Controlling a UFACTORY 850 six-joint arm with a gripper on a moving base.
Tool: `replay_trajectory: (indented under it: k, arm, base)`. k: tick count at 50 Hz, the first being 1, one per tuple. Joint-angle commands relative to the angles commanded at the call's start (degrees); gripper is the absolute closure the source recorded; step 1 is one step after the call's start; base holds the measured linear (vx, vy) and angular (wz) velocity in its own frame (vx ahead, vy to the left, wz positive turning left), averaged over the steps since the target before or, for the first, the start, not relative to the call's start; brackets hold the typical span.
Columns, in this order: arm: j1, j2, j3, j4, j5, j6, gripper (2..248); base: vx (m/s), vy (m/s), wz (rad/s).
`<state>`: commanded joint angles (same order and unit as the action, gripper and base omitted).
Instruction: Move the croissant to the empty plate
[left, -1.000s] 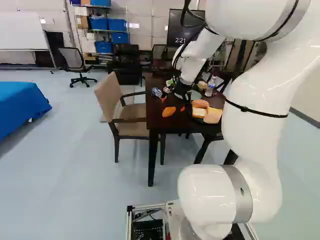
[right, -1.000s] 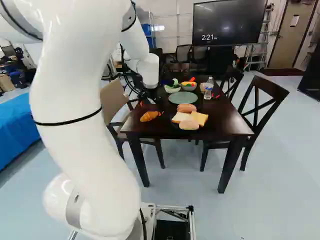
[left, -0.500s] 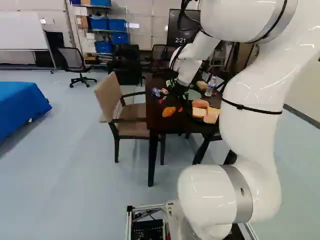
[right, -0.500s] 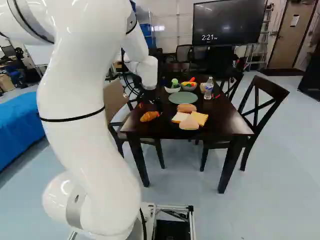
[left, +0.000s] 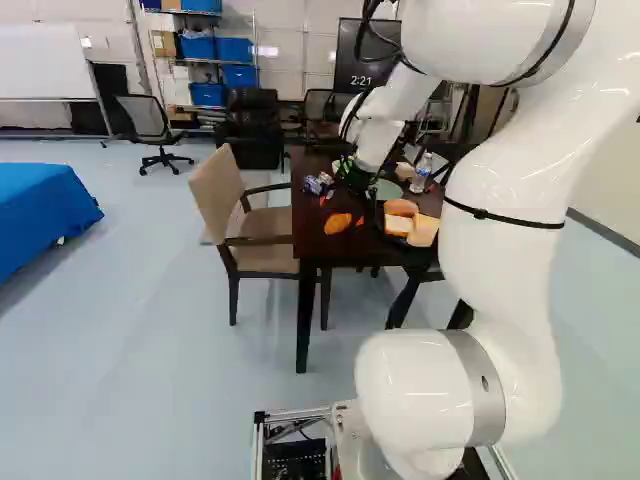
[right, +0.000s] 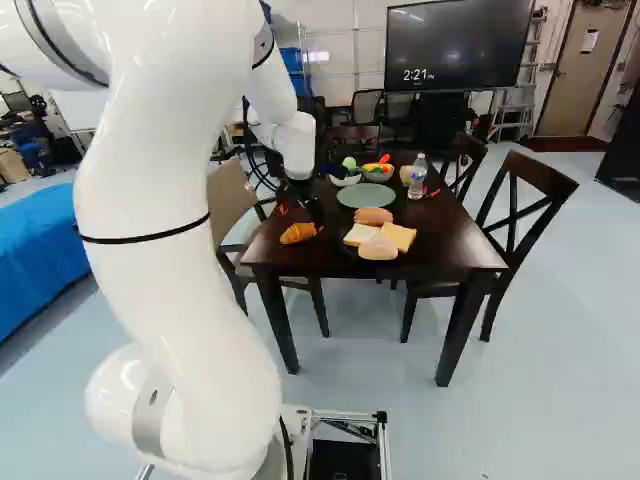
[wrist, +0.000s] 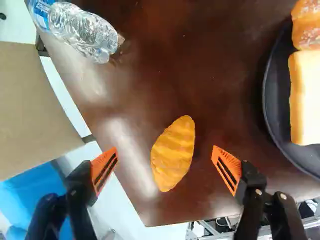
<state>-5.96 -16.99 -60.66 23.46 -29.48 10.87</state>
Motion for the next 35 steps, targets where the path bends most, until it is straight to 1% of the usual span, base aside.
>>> replay_trajectory:
  k: [21, 35]
  arm:
    - [0.0, 0.0, 0.0, 0.0, 0.0, 12.6, 3]
    - [0.0, 0.0, 0.0, 0.0, 0.0, 12.6, 3]
  base:
    - [0.0, 0.0, 0.0]
    - [0.0, 0.0, 0.0]
